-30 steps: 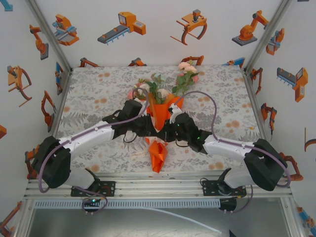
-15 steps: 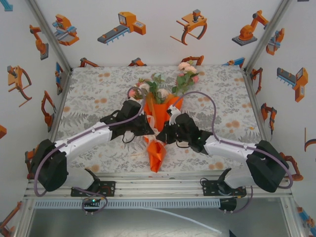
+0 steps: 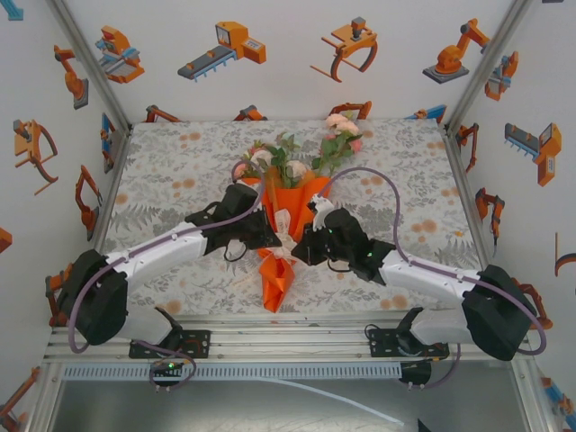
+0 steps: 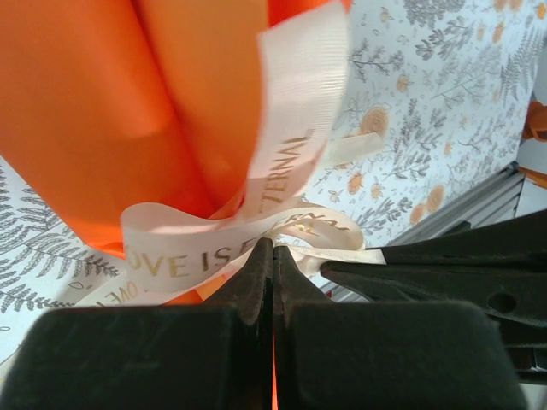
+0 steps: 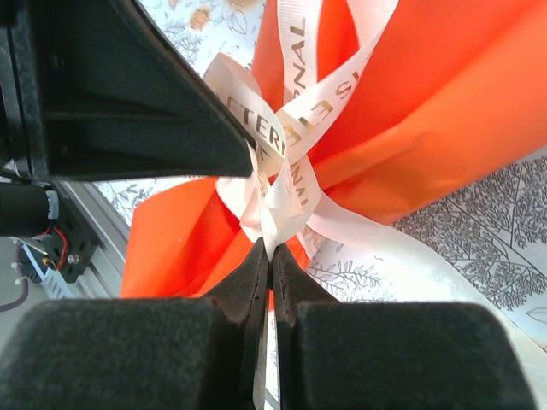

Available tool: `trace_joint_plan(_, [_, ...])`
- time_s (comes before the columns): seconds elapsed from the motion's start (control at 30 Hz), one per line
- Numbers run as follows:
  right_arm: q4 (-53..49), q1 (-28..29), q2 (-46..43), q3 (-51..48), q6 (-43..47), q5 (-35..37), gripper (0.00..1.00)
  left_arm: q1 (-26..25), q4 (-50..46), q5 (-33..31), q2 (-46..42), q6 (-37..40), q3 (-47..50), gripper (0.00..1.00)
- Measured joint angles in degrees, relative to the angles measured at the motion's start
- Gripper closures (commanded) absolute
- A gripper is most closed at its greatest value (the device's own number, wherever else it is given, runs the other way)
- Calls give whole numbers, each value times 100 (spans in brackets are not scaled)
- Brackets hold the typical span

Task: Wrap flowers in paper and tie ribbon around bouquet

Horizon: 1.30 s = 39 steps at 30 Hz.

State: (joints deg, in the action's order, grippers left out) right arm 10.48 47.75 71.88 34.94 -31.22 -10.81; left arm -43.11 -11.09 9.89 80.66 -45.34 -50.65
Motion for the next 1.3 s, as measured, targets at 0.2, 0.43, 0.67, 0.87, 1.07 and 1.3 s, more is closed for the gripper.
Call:
trace_joint_plan(0.2, [-15,0,181,-186,122,175,86,42,44,-153,251,-2,114,100])
trace_joint_plan(0.43, [-39,0,407,-186,33,236,70,83,131,-201,549,-48,262,100])
trace_joint_plan(0.67, [240,0,-282,-599,-1023,758,67,83,190,-221,546,-48,262,100])
trace_joint_plan(0.87, [592,101,-393,-885,-2243,1045,60,83,205,-219,546,-81,262,100])
trace_joint_plan(1.07, [562,319,-374,-846,-3263,1266,59,83,243,-216,546,-116,262,100])
trace_joint_plan(1.3, [81,577,-310,-634,-3941,1696,59,83,256,-195,546,-155,262,100])
